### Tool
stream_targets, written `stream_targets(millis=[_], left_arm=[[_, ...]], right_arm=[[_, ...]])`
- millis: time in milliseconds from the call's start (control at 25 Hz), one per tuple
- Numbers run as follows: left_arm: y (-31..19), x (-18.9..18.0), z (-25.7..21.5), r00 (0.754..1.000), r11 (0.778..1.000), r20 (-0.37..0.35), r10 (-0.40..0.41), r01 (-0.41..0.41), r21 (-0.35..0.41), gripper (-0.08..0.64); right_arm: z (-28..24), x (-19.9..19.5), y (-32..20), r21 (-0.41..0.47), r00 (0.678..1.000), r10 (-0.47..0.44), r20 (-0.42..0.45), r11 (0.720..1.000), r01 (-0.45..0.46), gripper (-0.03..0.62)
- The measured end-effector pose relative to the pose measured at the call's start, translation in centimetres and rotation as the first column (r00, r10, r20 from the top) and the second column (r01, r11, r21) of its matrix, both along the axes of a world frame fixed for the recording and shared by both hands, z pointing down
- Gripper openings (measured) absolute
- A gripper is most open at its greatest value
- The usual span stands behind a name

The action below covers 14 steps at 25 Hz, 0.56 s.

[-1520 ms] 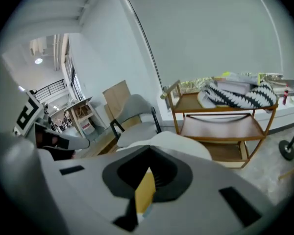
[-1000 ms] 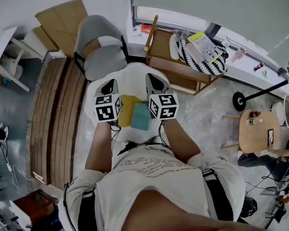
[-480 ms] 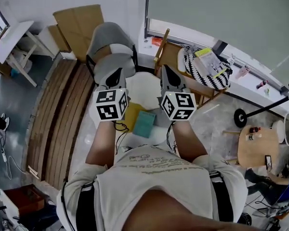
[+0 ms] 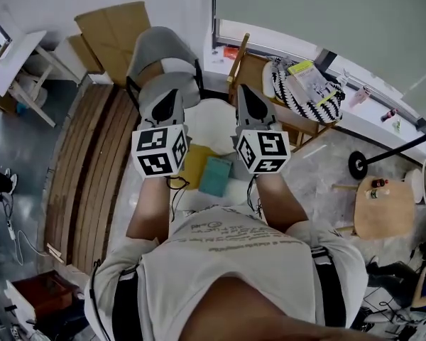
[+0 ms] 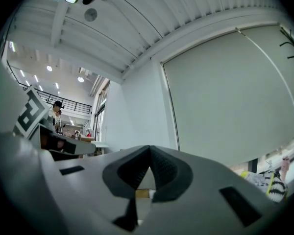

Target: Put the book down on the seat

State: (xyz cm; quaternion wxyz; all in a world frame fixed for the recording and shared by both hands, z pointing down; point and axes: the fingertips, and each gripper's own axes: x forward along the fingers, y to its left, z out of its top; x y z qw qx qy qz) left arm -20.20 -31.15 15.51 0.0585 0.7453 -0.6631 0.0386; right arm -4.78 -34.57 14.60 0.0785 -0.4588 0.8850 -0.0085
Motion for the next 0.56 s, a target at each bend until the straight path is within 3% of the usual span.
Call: stream_targets(millis=[560], left_arm=[[0.37,-0.47,-0.7,1.0,1.0,0.011,-0.007,0.007,0.02,0.021]], right_arm=[[-0.69,-0.82,0.13,0.013,0.999,-0.03,0.011,0.999,0.03,0.028]])
